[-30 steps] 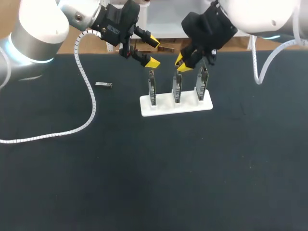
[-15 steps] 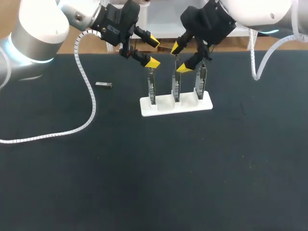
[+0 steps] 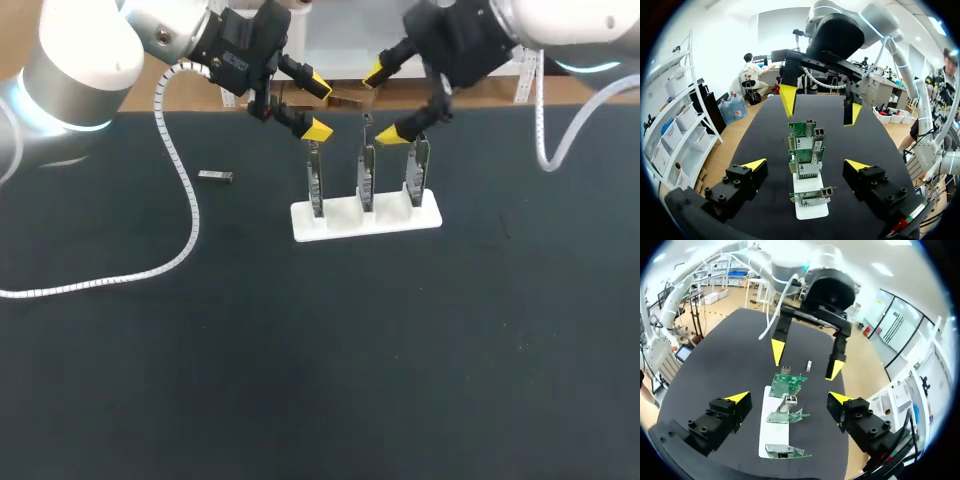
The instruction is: Pick up the optical module with the left hand, and insert it into the network port with the right hand.
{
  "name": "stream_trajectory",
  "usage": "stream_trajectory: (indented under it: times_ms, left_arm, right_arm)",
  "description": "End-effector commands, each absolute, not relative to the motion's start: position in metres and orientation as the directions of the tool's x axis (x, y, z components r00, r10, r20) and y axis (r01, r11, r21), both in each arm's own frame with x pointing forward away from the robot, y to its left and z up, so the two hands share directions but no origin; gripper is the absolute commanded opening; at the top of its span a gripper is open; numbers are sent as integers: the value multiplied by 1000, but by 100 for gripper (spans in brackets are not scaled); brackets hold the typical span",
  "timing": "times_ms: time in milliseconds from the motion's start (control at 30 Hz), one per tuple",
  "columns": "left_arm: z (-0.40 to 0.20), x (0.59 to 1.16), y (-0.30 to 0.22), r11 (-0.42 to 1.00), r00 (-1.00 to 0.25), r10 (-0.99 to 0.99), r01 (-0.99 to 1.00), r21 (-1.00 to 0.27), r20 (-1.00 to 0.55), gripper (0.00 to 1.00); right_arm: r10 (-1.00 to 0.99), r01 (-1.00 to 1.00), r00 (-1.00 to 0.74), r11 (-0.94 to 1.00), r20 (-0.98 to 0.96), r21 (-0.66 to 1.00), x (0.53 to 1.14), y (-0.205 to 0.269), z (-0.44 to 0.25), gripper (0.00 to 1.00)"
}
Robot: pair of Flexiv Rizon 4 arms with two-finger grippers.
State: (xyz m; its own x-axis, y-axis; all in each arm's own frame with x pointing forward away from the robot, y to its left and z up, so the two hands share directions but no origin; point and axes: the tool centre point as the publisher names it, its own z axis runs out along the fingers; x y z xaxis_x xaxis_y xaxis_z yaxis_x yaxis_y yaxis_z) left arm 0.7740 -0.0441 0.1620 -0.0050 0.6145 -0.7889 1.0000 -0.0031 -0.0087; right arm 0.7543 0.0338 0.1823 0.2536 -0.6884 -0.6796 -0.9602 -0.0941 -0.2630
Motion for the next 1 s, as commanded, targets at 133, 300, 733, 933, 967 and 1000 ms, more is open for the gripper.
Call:
stream_trajectory:
  times_ms: [133, 300, 733, 933, 967, 1000]
  left_arm:
    - [162, 774, -44, -2, -6, 617, 1000, -9, -787, 100]
    - [162, 774, -44, -2, -6, 617, 1000, -9, -787, 100]
    - [162, 774, -44, -2, -6, 617, 1000, -9, -787, 100]
    - [162, 774, -44, -2, -6, 617, 1000, -9, -787, 100]
    - [162, 774, -44, -2, -6, 617, 1000, -9, -787, 100]
    - [162, 774, -44, -2, -6, 617, 1000, -9, -787, 100]
  right_arm:
    - [-655, -961, 230, -36, -720, -274, 743, 17, 186, 100]
    - [-652, -955, 251, -47, -716, -292, 743, 18, 191, 93]
    - [-671, -961, 238, -58, -703, -269, 742, 26, 199, 0]
    - [-683, -966, 224, -64, -695, -249, 746, 32, 204, 0]
    - [-684, -967, 225, -67, -694, -247, 746, 33, 204, 0]
    - [-687, -968, 221, -68, -692, -242, 746, 34, 204, 0]
